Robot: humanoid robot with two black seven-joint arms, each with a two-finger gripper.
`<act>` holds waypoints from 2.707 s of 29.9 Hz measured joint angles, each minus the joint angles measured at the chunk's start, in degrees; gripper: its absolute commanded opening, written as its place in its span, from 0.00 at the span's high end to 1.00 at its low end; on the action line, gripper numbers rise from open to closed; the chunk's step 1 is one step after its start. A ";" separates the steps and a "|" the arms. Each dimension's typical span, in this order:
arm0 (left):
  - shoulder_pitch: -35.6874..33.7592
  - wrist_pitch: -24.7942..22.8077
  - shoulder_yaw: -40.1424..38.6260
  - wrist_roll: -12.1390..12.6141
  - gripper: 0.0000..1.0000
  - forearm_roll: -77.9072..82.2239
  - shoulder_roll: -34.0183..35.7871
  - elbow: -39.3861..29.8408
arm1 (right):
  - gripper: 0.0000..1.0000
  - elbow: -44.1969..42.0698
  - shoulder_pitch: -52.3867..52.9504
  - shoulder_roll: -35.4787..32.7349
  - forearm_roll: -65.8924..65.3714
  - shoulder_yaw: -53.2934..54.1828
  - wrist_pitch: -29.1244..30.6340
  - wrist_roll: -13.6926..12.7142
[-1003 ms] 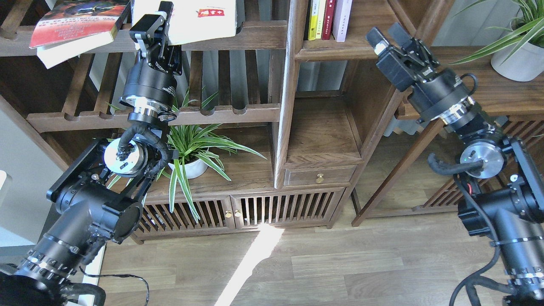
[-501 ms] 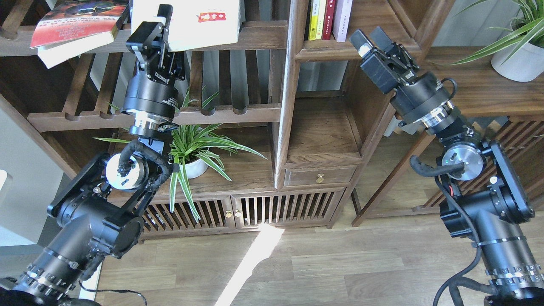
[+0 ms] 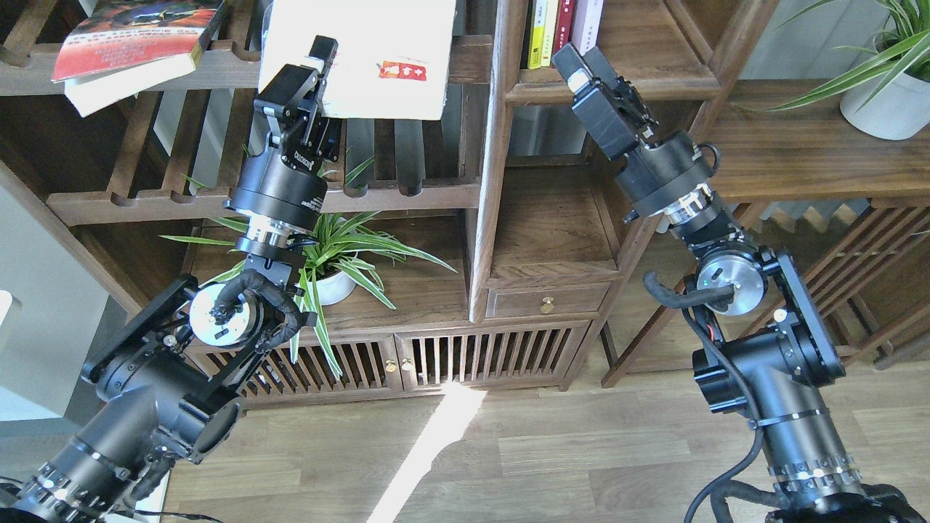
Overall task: Organize books on shelf
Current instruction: 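Pull the white book off the shelf with the left gripper, tilting it down, then raise the right gripper toward the white book held by the left gripper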
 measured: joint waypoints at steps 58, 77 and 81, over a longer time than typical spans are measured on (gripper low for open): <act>13.29 0.02 -1.76 1.39 0.97 7.20 9.26 -16.44 | 0.00 -0.43 0.85 1.15 3.87 -4.40 0.00 0.17; 12.88 0.01 -2.08 3.92 0.97 7.20 9.83 -16.99 | 0.00 -0.44 1.06 1.15 3.96 -9.81 0.00 0.17; 12.43 0.01 -2.00 3.93 0.98 7.20 9.78 -17.53 | 0.00 -0.44 0.75 1.15 3.96 -11.21 0.00 0.17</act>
